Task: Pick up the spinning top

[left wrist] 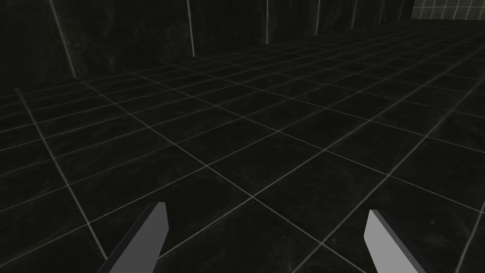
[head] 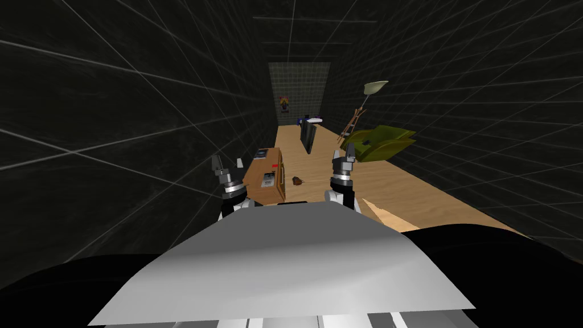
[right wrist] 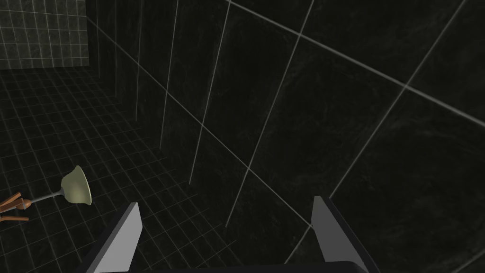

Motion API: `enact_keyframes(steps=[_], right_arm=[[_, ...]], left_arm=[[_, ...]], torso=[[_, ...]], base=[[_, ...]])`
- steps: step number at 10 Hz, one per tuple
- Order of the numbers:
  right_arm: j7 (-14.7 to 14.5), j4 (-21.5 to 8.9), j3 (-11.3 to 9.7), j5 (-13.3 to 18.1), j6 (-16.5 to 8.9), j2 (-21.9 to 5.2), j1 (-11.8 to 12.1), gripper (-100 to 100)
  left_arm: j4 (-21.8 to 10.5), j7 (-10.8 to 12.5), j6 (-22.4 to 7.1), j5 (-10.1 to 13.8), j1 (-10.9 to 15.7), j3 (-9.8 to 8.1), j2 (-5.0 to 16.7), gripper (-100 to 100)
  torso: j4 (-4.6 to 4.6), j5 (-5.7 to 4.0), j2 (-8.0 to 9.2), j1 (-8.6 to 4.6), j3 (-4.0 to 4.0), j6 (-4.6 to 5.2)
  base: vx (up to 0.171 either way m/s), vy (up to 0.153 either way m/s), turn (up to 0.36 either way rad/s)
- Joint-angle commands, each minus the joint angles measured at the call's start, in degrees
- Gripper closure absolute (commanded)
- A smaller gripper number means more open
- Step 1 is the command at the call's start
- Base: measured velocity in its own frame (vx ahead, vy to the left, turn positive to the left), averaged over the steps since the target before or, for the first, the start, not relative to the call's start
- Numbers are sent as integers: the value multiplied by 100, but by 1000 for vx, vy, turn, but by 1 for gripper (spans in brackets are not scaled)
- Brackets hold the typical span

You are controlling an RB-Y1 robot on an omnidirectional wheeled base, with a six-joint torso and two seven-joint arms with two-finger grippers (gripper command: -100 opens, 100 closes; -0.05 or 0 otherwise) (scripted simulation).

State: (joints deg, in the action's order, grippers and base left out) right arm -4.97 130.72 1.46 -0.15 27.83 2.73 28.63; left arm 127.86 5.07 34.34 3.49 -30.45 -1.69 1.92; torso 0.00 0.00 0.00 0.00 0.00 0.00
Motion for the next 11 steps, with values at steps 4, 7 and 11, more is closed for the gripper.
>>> enact_keyframes(steps=[4,7,11], right_arm=[[0,0,-1,0,0,1,0,0],[0,0,-1,0,0,1,0,0],[0,0,-1,0,0,1,0,0]], left_arm=[[-66,-188,-609,360,-177,-354,474,-100],[-123,-294,-1171,672,-355,-641,727,-100],[-168,-346,-1629,917,-507,-854,888,-100]], torso=[[3,-10,13,-47,7,0],[-1,-11,-5,-50,-3,0],[-2,-7,-8,-30,-5,0]], base=[[-25,-109,54],[11,-124,59],[21,-84,39]])
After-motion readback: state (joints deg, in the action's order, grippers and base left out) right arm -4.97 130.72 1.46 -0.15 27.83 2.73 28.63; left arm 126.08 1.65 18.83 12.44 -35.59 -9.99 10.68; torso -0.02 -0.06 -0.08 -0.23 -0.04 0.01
